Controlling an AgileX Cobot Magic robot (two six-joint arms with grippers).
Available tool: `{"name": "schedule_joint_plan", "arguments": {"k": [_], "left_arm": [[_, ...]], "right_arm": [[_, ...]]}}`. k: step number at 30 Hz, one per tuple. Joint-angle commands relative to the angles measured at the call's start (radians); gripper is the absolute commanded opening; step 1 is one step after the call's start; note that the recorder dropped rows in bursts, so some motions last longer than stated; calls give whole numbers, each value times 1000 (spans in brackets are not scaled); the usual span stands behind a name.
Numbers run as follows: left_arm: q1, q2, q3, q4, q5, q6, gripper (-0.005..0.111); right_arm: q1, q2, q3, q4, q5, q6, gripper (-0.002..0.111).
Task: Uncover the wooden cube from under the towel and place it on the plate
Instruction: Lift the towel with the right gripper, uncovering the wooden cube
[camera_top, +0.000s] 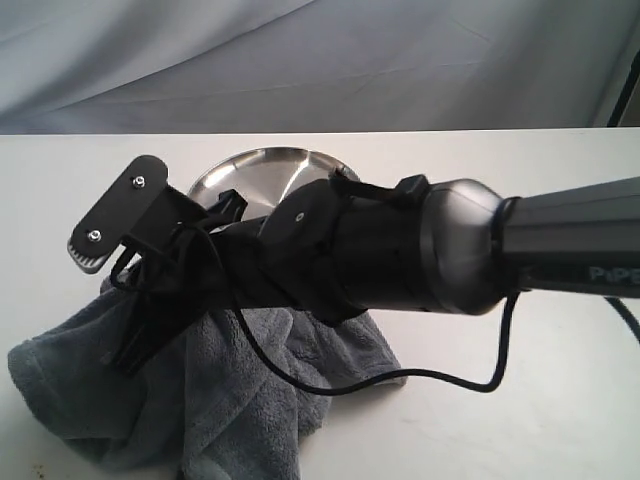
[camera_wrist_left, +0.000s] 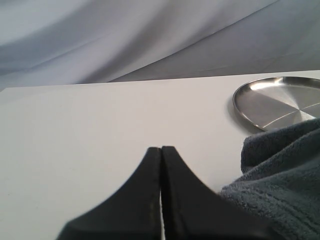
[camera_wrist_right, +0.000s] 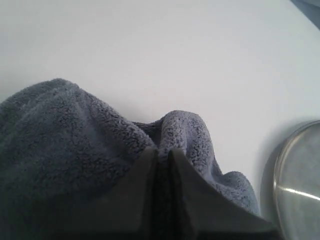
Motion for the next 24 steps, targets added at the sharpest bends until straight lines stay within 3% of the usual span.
{"name": "schedule_joint_plan", "arguments": {"k": [1,24], "left_arm": [[-6,-4,4,4,-8,1,0],[-6,-4,4,4,-8,2,0]], "right_arm": [[-6,-60,1,-14,14,-10,0],[-8,-168,1,-10,167,-10,0]]}}
